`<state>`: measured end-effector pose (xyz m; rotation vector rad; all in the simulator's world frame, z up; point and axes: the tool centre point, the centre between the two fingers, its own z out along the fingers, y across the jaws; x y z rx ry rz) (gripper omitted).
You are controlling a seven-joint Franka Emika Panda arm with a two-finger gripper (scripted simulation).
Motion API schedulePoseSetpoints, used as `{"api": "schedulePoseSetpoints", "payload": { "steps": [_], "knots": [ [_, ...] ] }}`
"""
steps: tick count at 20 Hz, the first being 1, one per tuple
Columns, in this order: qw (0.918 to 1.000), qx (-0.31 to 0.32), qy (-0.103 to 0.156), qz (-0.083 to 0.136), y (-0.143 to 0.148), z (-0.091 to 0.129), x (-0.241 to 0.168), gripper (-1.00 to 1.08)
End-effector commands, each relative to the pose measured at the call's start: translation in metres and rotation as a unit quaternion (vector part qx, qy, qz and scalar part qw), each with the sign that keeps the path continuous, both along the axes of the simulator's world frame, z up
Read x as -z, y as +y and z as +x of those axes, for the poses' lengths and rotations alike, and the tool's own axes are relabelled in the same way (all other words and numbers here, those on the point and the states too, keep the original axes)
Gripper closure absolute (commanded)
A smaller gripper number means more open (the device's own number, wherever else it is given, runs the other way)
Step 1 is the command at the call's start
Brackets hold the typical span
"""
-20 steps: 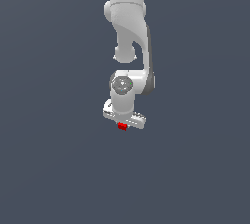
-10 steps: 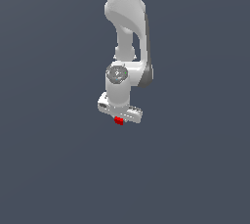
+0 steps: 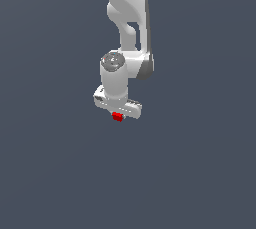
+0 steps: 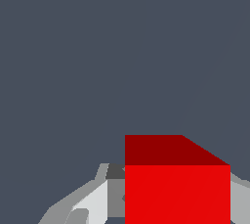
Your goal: Pick up the red cube and move it to a goal position.
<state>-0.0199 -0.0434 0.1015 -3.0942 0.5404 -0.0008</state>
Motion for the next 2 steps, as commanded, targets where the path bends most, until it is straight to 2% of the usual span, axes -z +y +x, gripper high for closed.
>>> {"api": "schedulePoseSetpoints", "payload": {
  "steps": [1, 2],
  "knots": [
    [1.0000, 0.000, 0.000, 0.000, -0.0015, -0.0012, -0.0040, 1.08],
    [1.0000, 0.000, 0.000, 0.000, -0.0016, -0.0013, -0.0043, 1.08]
  ]
}}
